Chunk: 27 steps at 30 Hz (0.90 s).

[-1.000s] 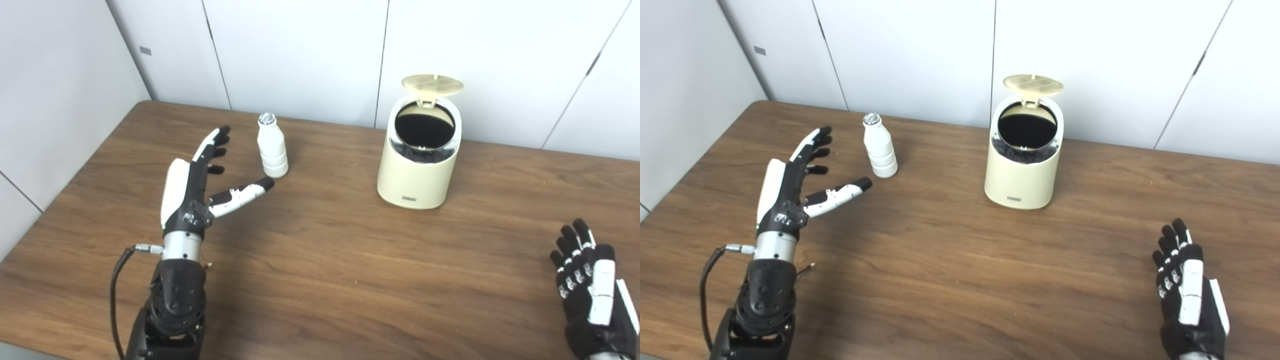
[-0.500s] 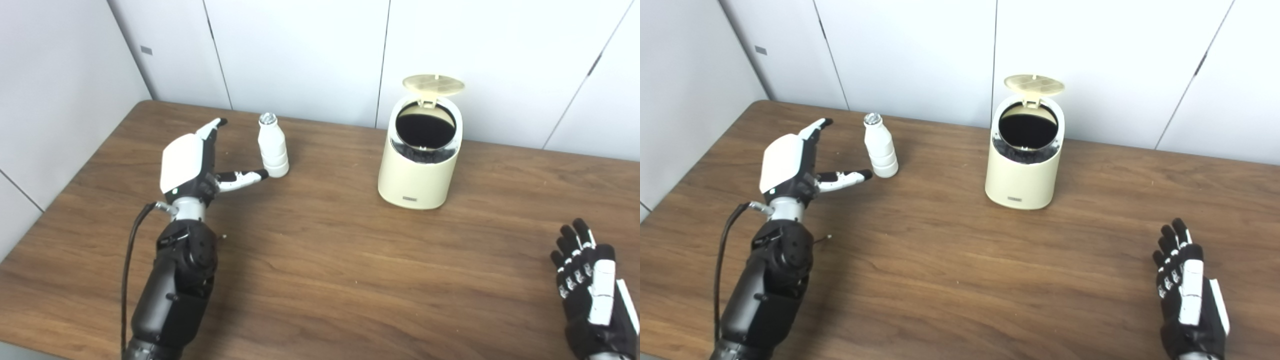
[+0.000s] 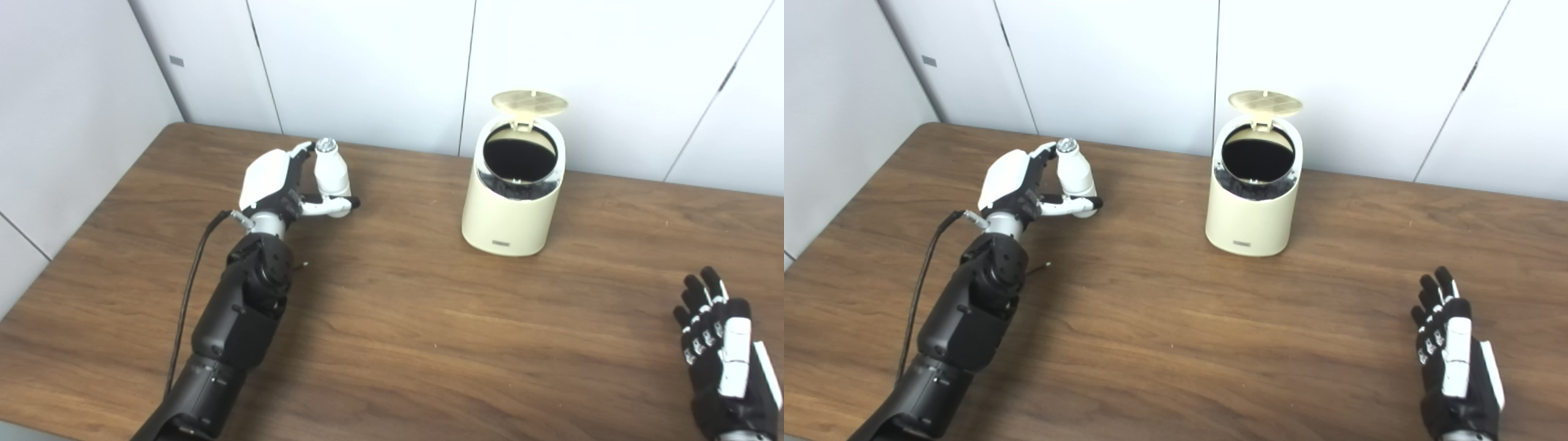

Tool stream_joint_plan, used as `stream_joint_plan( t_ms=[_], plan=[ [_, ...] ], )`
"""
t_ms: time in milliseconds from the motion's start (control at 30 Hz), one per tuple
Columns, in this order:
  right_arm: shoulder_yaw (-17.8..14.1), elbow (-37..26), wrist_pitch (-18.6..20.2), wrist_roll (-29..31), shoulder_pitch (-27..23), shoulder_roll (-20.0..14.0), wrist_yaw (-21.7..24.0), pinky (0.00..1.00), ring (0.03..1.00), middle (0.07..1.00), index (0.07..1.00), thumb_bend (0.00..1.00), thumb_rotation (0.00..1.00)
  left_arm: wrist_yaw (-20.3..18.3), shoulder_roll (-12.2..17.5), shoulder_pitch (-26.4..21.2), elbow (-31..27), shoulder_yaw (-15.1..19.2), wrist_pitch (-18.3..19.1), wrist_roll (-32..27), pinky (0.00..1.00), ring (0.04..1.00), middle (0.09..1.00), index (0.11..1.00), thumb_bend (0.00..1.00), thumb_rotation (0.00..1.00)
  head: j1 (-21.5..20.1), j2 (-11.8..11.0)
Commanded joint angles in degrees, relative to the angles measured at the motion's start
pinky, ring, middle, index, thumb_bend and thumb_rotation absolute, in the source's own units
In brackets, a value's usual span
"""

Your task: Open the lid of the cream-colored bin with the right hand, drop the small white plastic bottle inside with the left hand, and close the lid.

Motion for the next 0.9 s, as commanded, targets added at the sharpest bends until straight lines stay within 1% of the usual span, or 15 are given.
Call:
stream_joint_plan(
  t_ms=[0,133,233,433,533,600,633,667,700,733,767,833,867],
  plan=[
    [0.2,-0.3,-1.3,-0.4,-0.6,0.0,0.0,1.0,1.0,0.972,0.984,0.54,1.0,1.0,1.5,-3.3,-0.3,-0.2,-1.8,-0.3,0.73,0.864,0.869,0.897,1.0,0.44,0.1,0.0],
    [0.1,-0.3,-1.0,-0.6,-0.7,0.2,-0.4,1.0,1.0,0.967,0.981,0.55,1.0,1.6,0.8,-4.2,0.7,0.0,-2.4,-2.0,0.71,0.842,0.846,0.877,1.0,0.41,0.0,0.2],
    [0.1,-0.4,-0.8,-0.4,-0.7,0.4,-0.5,1.0,1.0,0.964,0.982,0.55,1.0,2.0,0.4,-4.5,0.8,-0.1,-2.2,-2.6,0.65,0.8,0.817,0.857,1.0,0.38,0.0,0.3],
    [0.1,0.7,-1.9,-0.6,-1.0,0.1,-0.2,1.0,1.0,0.958,0.978,0.56,1.0,3.2,-0.1,-4.5,1.1,0.2,-2.4,-3.2,0.62,0.76,0.781,0.808,1.0,0.33,0.3,0.2],
    [0.1,1.2,-2.4,-0.7,-1.1,-0.1,-0.2,1.0,1.0,0.957,0.98,0.57,1.0,3.4,-0.5,-4.5,0.9,0.7,-2.3,-4.3,0.63,0.747,0.771,0.788,0.98,0.29,0.3,0.2],
    [0.0,1.2,-2.1,-0.6,-1.1,0.0,-0.4,1.0,1.0,0.949,0.976,0.55,1.0,3.7,-0.7,-4.5,0.8,0.9,-2.3,-4.9,0.61,0.721,0.758,0.766,0.97,0.24,0.5,0.3],
    [0.0,1.3,-2.4,-0.6,-1.1,-0.1,-0.3,1.0,1.0,0.948,0.975,0.55,1.0,4.4,-0.6,-4.4,1.1,0.9,-3.1,-4.8,0.6,0.716,0.755,0.761,0.96,0.23,0.5,0.3],
    [-0.1,1.5,-2.7,-0.3,-1.1,-0.2,-0.1,1.0,1.0,0.949,0.976,0.56,1.0,4.9,-0.5,-4.4,1.4,0.8,-3.6,-4.8,0.54,0.637,0.701,0.727,0.96,0.19,0.5,0.3],
    [-0.2,1.6,-2.9,-0.1,-1.0,-0.2,0.0,1.0,1.0,0.948,0.977,0.56,1.0,5.3,-0.4,-4.4,1.6,0.7,-4.0,-4.7,0.51,0.6,0.677,0.707,0.95,0.16,0.5,0.4],
    [-0.3,1.7,-3.1,0.0,-1.0,-0.3,0.1,1.0,1.0,0.948,0.977,0.56,1.0,5.7,-0.3,-4.4,1.8,0.7,-4.2,-4.6,0.49,0.581,0.664,0.698,0.94,0.14,0.6,0.4],
    [-0.3,1.8,-3.2,0.2,-1.0,-0.4,0.2,1.0,1.0,0.943,0.976,0.56,1.0,5.9,-0.3,-4.4,1.8,0.8,-4.1,-4.6,0.47,0.556,0.635,0.671,0.93,0.09,0.6,0.5],
    [-0.5,2.0,-3.3,0.3,-1.0,-0.5,0.1,1.0,1.0,0.94,0.978,0.55,1.0,6.8,-0.4,-4.2,1.7,1.1,-4.6,-4.6,0.44,0.518,0.591,0.619,0.89,0.02,0.7,0.6],
    [-0.5,2.1,-3.2,0.3,-1.0,-0.5,0.1,1.0,1.0,0.938,0.976,0.55,1.0,7.4,-0.5,-4.1,1.8,1.3,-5.0,-4.7,0.43,0.504,0.571,0.597,0.88,0.01,0.8,0.7]
  ],
)
